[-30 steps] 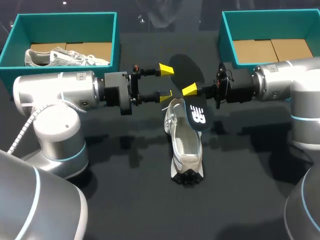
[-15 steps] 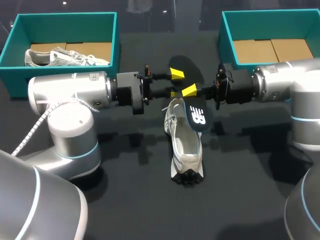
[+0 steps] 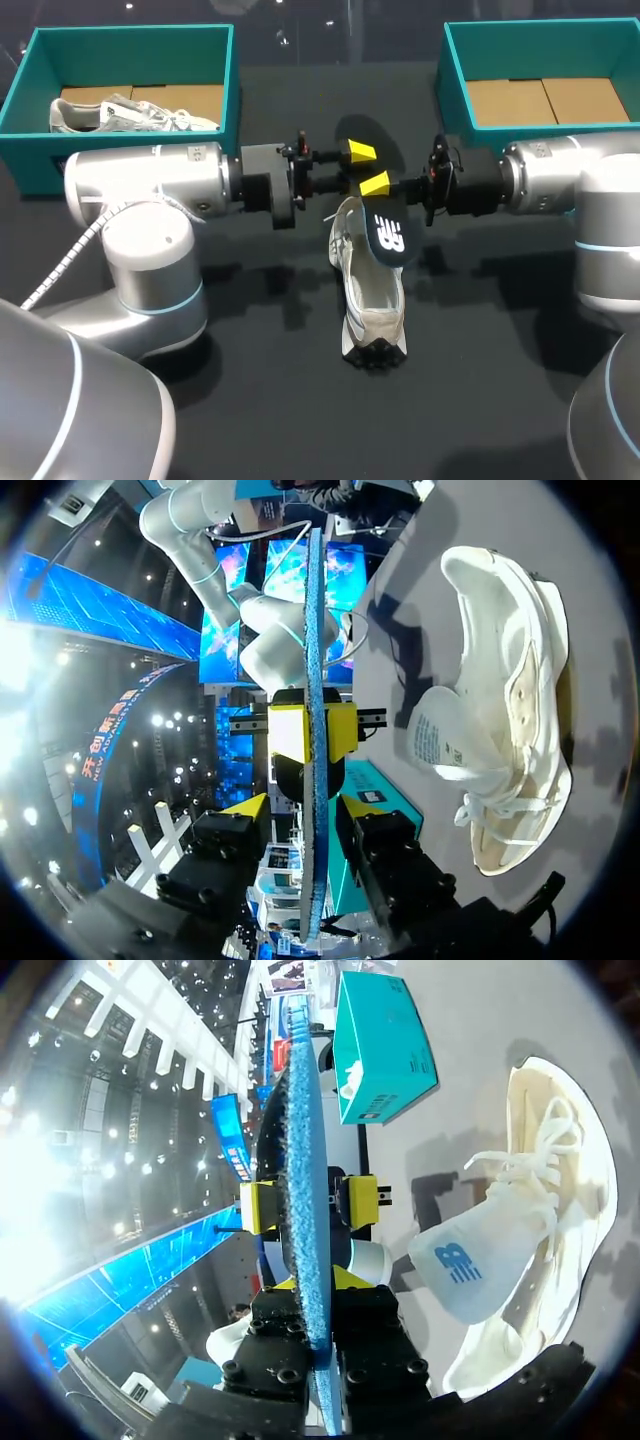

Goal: Take the shoe out of the shoebox, open the shoe tongue, remove and reinsert the insole, then place the shoe into the shoebox

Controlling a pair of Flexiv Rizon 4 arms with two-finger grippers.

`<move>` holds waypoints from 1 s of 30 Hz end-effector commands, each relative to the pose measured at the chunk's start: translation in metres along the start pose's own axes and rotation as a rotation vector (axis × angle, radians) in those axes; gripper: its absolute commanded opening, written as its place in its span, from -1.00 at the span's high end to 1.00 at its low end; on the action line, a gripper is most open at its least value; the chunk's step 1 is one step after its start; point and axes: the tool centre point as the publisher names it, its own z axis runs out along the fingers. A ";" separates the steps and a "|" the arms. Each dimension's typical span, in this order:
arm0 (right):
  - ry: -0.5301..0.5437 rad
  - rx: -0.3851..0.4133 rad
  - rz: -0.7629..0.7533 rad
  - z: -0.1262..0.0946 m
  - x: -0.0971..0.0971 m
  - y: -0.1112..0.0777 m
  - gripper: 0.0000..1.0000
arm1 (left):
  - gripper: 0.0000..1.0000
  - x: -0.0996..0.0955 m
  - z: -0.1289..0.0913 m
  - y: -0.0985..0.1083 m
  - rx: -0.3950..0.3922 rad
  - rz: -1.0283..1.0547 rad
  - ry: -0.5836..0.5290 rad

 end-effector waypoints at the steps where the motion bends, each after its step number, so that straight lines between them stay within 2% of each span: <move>1: 0.000 -0.001 0.000 0.003 -0.002 0.001 1.00 | 0.22 0.002 0.004 0.000 0.002 0.001 0.002; 14: 0.003 -0.018 -0.006 0.003 -0.004 0.005 1.00 | 0.51 0.005 0.009 -0.003 0.008 -0.003 0.007; 24: 0.007 -0.025 -0.005 0.003 -0.002 0.006 1.00 | 0.58 0.006 0.014 -0.005 0.015 0.000 0.017; 26: 0.008 -0.026 -0.004 0.003 -0.002 0.006 1.00 | 0.71 0.007 0.014 -0.005 0.015 0.001 0.018; 27: 0.009 -0.026 -0.003 0.003 -0.002 0.006 1.00 | 0.95 0.007 0.015 -0.005 0.015 0.001 0.019; 30: 0.010 -0.026 -0.002 0.004 -0.003 0.006 1.00 | 1.00 0.008 0.015 -0.005 0.014 0.003 0.021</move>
